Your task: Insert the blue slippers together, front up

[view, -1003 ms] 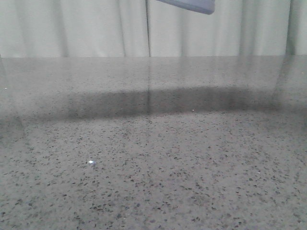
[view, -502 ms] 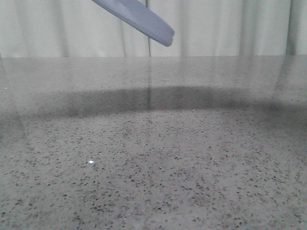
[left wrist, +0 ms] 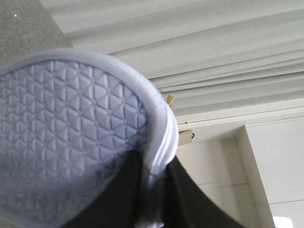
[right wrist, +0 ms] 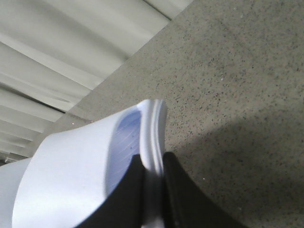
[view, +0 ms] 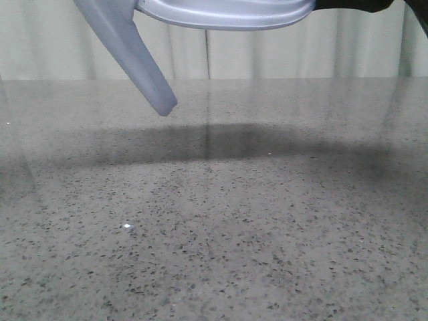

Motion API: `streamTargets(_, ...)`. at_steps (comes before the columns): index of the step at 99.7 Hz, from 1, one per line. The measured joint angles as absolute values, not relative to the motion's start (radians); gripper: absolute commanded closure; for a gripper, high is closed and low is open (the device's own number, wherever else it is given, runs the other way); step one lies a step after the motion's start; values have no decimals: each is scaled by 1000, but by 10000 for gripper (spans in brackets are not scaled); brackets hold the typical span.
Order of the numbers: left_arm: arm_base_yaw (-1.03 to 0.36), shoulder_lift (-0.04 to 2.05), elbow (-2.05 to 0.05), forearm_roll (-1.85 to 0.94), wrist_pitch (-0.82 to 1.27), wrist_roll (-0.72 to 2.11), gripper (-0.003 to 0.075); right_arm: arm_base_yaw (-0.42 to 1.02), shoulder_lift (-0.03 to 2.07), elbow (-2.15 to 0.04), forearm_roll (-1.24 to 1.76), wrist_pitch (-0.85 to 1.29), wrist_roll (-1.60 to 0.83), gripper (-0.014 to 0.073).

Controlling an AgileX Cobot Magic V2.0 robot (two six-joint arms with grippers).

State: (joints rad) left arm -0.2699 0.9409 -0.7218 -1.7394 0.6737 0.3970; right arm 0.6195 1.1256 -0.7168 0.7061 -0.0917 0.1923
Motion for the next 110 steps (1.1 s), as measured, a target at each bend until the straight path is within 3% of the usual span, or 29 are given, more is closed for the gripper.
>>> streamTargets(8,-270,943,-722,-1737,672,406,701,620,1126,-717,699,-93,142,681)
streamTargets(18,-270,943,-722,-1730,667,411,701,620,1126,-717,695,-93,77,579)
streamTargets(40,-272,949,-716,-1711,639,418,701,624,1126,-719,695,-92,-72,99)
streamTargets(47,-272,950,-715,-1707,626,422,701,609,1126,-719,689,-77,-91,30)
streamTargets(81,-278,955,-714,-1702,603,429,701,435,1044,-719,616,117,-130,13)
streamTargets(110,-288,961,-713,-1695,583,429,701,375,915,-723,491,208,-132,13)
